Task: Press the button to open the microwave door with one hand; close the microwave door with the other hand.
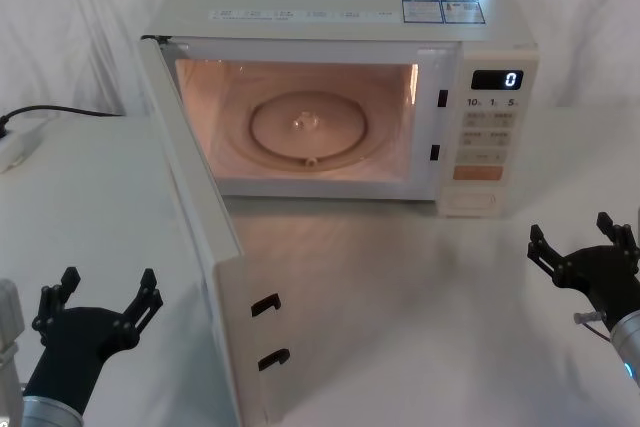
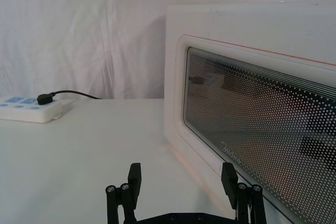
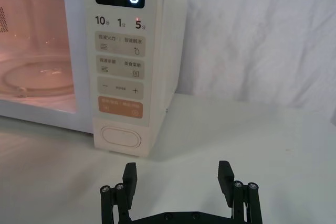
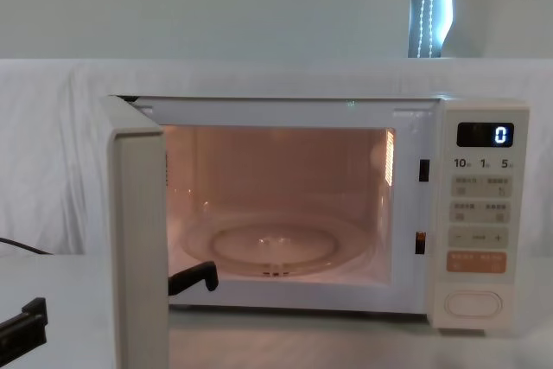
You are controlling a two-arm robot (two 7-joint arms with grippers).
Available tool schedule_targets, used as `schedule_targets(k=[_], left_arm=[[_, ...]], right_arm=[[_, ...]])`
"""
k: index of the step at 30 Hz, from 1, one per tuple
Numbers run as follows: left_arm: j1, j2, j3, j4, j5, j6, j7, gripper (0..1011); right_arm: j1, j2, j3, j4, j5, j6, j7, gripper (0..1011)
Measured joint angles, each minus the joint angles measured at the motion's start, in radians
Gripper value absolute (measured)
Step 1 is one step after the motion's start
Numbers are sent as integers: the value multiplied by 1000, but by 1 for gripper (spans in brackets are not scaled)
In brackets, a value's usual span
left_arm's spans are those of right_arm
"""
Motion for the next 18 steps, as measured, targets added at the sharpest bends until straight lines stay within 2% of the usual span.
schedule_targets(k=[18], left_arm=[[0, 0, 0, 0, 0, 0, 0, 1001]], right_arm=[[0, 0, 0, 0, 0, 0, 0, 1002]])
